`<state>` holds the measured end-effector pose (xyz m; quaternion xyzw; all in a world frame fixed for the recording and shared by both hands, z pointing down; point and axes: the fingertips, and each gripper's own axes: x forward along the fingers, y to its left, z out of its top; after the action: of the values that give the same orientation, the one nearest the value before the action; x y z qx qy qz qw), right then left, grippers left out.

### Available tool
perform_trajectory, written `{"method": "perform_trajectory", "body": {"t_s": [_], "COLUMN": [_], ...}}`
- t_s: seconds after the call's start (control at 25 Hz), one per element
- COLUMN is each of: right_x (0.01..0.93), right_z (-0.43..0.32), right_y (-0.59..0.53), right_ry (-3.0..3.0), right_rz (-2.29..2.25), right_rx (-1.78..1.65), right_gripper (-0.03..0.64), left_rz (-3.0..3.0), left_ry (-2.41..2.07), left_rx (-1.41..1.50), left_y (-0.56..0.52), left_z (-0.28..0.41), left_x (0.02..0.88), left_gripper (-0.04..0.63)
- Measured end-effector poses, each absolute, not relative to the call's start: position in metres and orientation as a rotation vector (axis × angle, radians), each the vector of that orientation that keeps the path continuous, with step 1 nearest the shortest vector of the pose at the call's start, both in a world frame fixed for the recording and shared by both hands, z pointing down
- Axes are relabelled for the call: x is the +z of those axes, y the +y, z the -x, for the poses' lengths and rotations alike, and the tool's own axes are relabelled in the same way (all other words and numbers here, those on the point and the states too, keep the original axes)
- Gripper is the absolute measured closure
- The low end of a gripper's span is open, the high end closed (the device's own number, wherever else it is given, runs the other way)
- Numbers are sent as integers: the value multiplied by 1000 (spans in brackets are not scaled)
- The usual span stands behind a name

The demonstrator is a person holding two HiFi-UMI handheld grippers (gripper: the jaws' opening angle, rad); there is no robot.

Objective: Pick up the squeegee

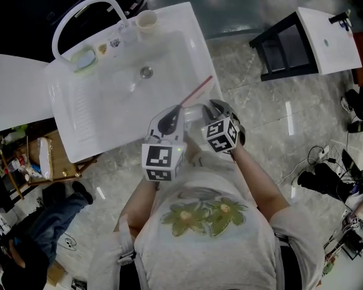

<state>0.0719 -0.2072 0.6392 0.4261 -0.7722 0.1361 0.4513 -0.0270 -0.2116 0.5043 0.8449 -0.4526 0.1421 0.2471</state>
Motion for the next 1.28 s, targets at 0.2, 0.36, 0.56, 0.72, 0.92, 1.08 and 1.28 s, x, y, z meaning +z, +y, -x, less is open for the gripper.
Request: {"method": "perform_trajectory", "body": {"t_s": [0.2, 0.36, 0.56, 0.72, 0.92, 1.08, 1.28], "right_x": [640, 641, 639, 635, 628, 618, 606], "right_z": [-73, -72, -71, -72, -74, -72, -69], "right_y": [-209, -207, -207, -207, -210, -212, -213], "right_ry": [-1913, -1920, -1932, -1940, -1950, -1967, -1987], "right_rz": [-1048, -1042, -1033, -1038, -1046, -1052, -1067], "right_rx": [349, 366, 373, 372, 358, 348, 329], "right_gripper": [511, 512, 514, 514, 514, 514, 514], "left_rz": [-2304, -2305, -2306, -2314, -2315, -2322, -2334], "left_ry": [-1240, -1240, -1246, -1250, -1256, -1263, -1262], "left_rx": [392, 391, 387, 384, 364, 356, 347], "left_y": [-212, -211, -212, -210, -211, -211, -208], "left_z": [27, 27, 28, 27, 25, 25, 24], "left_x": [505, 504, 503, 504, 497, 494, 492], "left_gripper": [586, 588, 586, 586, 587, 587, 587]}}
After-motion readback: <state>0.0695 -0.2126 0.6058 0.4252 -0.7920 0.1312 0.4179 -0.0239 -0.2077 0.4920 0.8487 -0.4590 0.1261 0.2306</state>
